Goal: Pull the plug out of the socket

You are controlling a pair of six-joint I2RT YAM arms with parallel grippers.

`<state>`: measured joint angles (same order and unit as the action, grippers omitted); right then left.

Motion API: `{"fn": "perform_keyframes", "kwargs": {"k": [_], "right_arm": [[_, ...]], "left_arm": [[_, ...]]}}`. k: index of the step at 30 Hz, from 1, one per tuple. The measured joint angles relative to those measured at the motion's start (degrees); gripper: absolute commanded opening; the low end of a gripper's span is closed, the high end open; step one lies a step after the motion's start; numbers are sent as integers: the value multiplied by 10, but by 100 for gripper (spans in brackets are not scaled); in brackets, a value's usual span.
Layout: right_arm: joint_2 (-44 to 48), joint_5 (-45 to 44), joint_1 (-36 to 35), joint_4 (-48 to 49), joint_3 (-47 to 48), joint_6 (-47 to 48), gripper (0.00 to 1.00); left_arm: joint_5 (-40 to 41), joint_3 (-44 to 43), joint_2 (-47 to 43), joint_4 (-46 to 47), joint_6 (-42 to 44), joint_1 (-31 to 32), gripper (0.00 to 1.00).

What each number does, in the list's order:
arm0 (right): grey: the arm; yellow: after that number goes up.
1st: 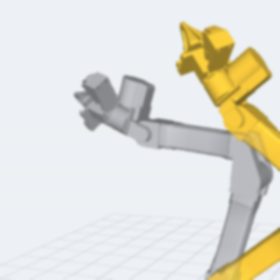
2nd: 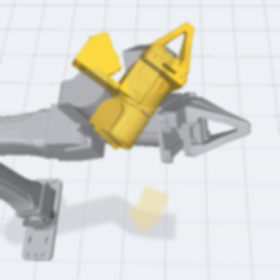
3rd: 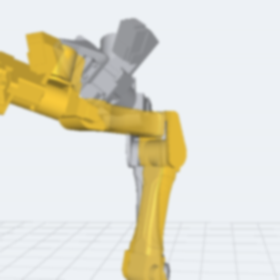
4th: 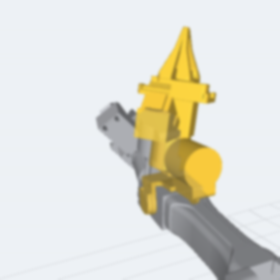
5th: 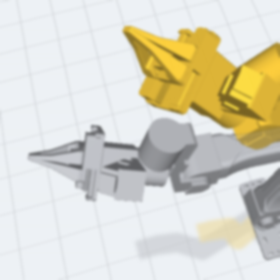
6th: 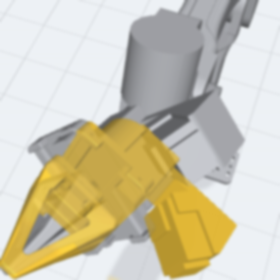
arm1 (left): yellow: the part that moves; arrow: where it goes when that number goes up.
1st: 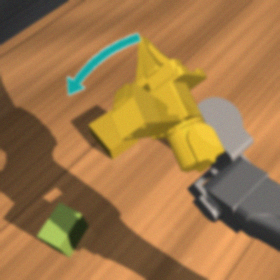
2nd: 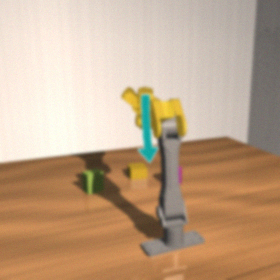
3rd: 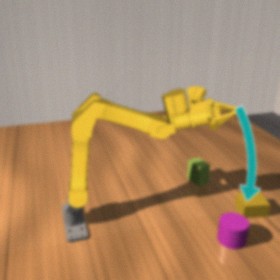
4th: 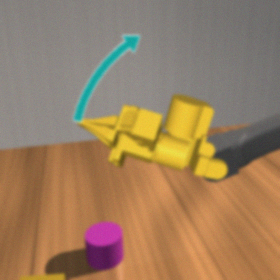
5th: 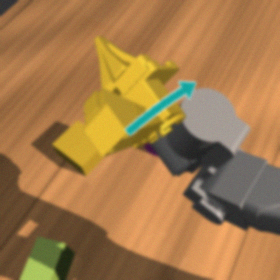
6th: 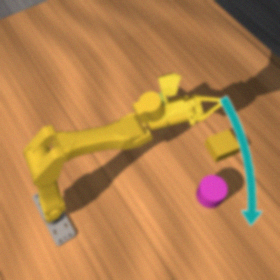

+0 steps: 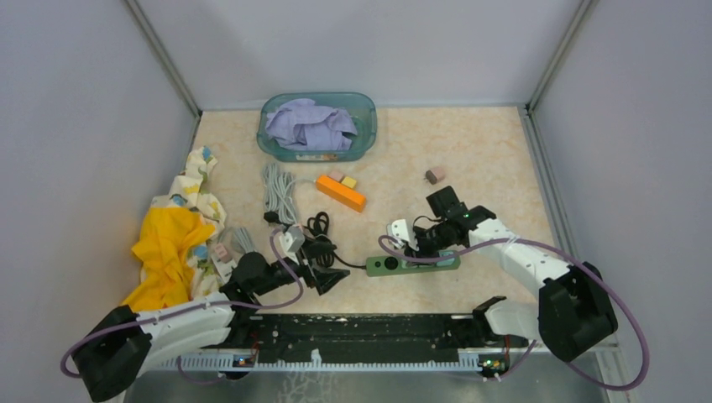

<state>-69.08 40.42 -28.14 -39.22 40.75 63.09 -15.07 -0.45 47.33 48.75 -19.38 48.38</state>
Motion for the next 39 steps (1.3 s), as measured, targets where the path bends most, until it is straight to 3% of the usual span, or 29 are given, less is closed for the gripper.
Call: {"fn": "perform_keyframes", "kwargs": {"k": [4,10,18,30,39], "right_arm": [[-2,0,-6,-3,2,6,0],[-3,-10,-25,-6,6,21,0],[-5,-13,-49,5,7,25,0],[-9,-10,-61,19,6,14,0],[-11,-8,-68,27,5,11,0]], "left_arm": [[-28,0,22,33,50,4,96],[-35,0,107,82,135,44,96],[17,-32,249,137,238,127,98],[37,-92,450,281,293,132,96],[35,-144,566,339,307,133,85]]}}
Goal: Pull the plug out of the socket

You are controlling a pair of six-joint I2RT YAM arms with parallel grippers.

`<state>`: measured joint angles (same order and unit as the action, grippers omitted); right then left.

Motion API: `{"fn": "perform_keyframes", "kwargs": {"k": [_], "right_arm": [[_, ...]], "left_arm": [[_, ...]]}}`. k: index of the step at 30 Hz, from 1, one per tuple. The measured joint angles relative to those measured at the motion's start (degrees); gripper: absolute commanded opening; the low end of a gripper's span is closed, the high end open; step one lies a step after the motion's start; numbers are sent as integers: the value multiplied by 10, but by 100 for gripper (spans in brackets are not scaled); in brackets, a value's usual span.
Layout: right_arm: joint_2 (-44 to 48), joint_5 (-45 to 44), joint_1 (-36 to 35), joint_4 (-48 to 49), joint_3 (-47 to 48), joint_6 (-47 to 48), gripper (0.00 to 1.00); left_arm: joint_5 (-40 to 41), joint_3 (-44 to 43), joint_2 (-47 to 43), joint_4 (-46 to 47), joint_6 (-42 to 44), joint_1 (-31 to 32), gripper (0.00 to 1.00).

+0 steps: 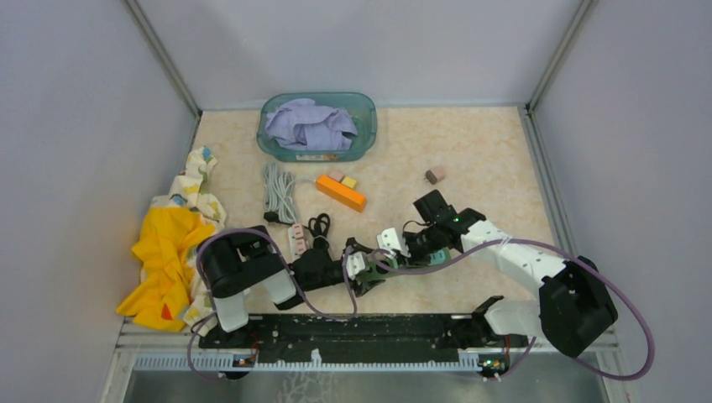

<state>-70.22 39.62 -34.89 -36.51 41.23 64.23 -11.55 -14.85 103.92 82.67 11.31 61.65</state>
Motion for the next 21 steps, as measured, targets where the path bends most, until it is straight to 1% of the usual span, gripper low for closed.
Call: {"fn": "perform_keyframes", "kwargs": {"k": [6,8,10,11,14,15,16,17,21], "right_arm": [[0,0,0,1,0,-2,0],[0,0,0,1,0,-2,0],[0,0,0,1,0,-3,0],[-1,0,0,1,0,-3,0],[-1,0,0,1,0,-3,0],[-1,0,0,1,0,-3,0],[-1,0,0,1,0,-3,0],[-1,0,0,1,0,-3,0],[-1,0,0,1,0,-4,0]], "left_arm": [[0,-24,27,-30,9,0,73],[0,-36,27,-50,11,0,68],[0,-46,27,-70,15,0,59],[-2,-50,27,-80,14,0,57],[-7,-58,27,-104,19,1,57],[-10,-59,26,-107,20,1,54],[-12,-59,26,-109,21,0,47],[-14,-59,25,-110,23,0,33],[-16,-59,24,-112,23,0,7]]}}
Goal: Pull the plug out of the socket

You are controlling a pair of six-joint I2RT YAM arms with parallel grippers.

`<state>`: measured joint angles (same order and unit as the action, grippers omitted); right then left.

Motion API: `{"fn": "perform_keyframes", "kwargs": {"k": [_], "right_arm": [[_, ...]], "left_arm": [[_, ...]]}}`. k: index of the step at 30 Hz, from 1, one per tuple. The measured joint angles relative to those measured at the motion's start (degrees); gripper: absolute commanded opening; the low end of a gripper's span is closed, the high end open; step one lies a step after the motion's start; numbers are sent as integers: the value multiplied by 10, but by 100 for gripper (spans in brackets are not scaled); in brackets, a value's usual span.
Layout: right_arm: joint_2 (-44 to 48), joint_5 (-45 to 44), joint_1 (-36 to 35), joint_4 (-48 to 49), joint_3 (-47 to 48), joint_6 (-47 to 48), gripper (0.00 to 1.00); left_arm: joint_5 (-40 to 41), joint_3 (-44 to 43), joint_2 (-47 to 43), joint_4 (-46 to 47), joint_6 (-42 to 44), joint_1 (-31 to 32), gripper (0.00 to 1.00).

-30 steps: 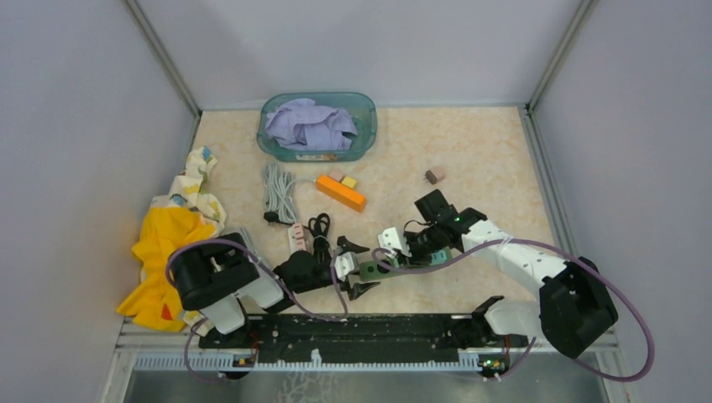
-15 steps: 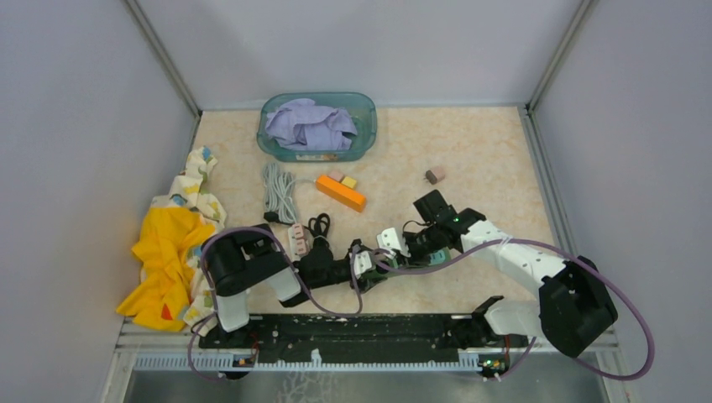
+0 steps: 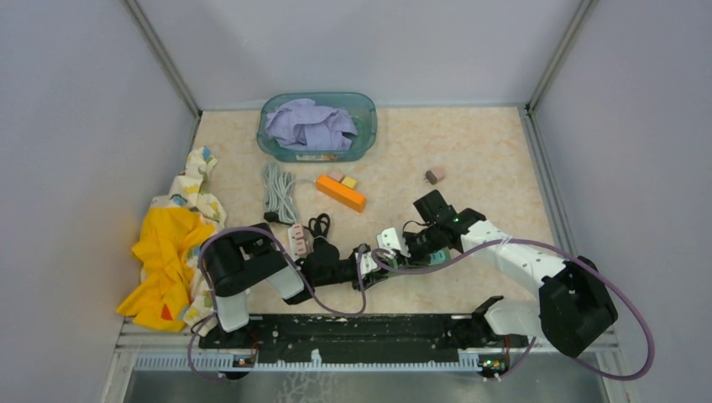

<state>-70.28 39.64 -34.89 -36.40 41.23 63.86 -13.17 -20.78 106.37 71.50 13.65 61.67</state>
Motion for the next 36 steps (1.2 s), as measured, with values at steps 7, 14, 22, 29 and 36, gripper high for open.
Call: {"fn": "perform_keyframes", "kwargs": {"k": [7,14,22,29,36], "right_arm": [[0,-4,-6,12,-3,-19,0],[3,-24,-14,29,-4,-71,0],[2,7,-2,14,-7,-9,0],[-3,-2,-12,39,-7,-56,0],[16,-15,-9,77,-27,-110,0]], "left_arm": [[-10,-3,-5,-15,-3,-2,0],[-12,-3,-6,-17,-19,-4,0],[-11,4,-7,-7,-23,-3,0],[-9,8,-8,-4,-33,-4,0],[-8,10,-11,-5,-42,-5,0]]}}
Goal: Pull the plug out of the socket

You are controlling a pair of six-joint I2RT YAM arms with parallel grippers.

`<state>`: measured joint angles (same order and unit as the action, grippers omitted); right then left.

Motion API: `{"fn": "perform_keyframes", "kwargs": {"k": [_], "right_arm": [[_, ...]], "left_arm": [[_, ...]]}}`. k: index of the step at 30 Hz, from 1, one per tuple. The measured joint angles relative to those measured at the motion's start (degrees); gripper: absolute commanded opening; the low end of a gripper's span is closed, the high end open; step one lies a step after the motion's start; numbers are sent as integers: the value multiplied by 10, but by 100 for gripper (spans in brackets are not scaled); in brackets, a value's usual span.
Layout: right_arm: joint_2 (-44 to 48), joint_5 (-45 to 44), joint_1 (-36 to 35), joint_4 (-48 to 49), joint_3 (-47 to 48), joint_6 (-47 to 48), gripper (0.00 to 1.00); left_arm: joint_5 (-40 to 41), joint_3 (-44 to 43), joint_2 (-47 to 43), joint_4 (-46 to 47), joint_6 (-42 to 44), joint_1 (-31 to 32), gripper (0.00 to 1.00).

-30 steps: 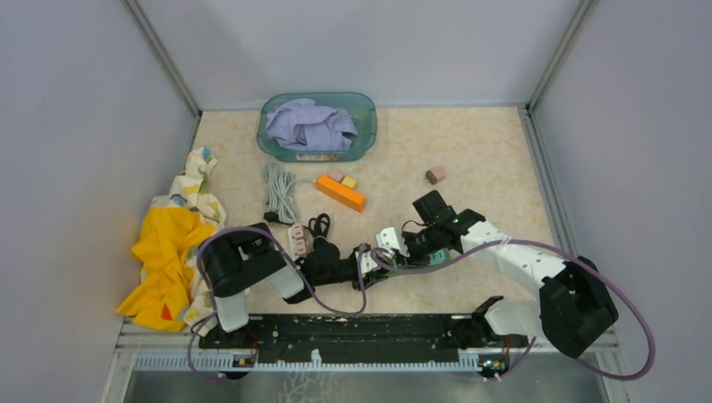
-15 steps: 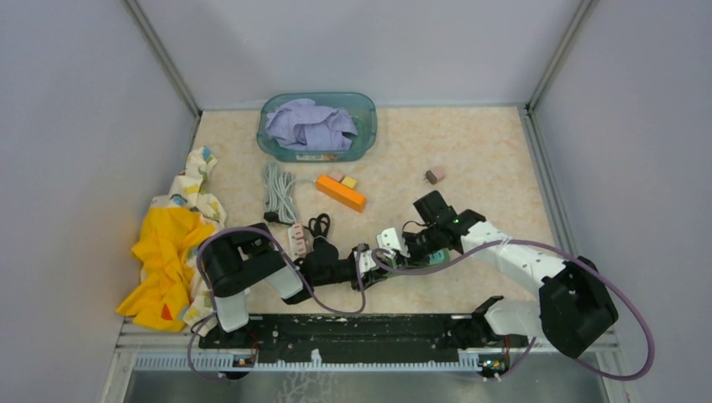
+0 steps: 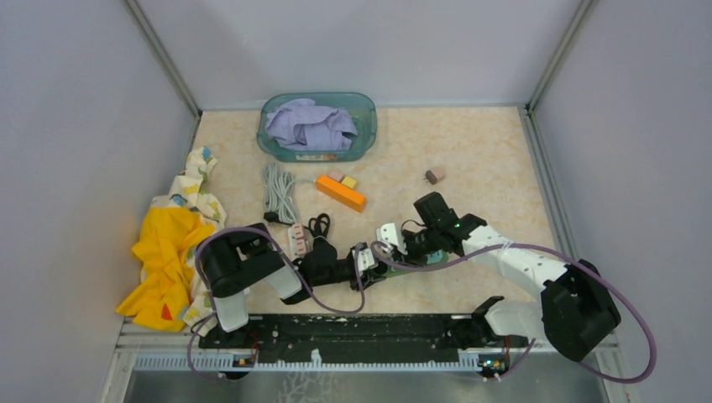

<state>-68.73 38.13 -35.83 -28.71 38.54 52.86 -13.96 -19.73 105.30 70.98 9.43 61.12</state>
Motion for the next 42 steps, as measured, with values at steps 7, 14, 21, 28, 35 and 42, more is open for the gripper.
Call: {"fn": "perform_keyframes", "kwargs": {"k": [7,14,21,28,35,42], "right_arm": [[0,40,11,-21,-3,68,0],[-3,23,-4,3,-3,17,0],[6,-10,-12,17,-7,-33,0],[1,26,-5,-14,-3,58,0],[-19,19,-9,-21,16,29,0],[-11,0,-7,-7,12,-22,0]], "left_arm": [[-5,0,-5,-8,-2,0,0],[-6,0,-10,-17,-9,0,0],[-7,0,-11,-19,-10,-1,0],[-8,0,-12,-21,-9,-1,0],[-8,0,-13,-23,-11,-2,0],[-9,0,-13,-23,-11,-2,0]]}}
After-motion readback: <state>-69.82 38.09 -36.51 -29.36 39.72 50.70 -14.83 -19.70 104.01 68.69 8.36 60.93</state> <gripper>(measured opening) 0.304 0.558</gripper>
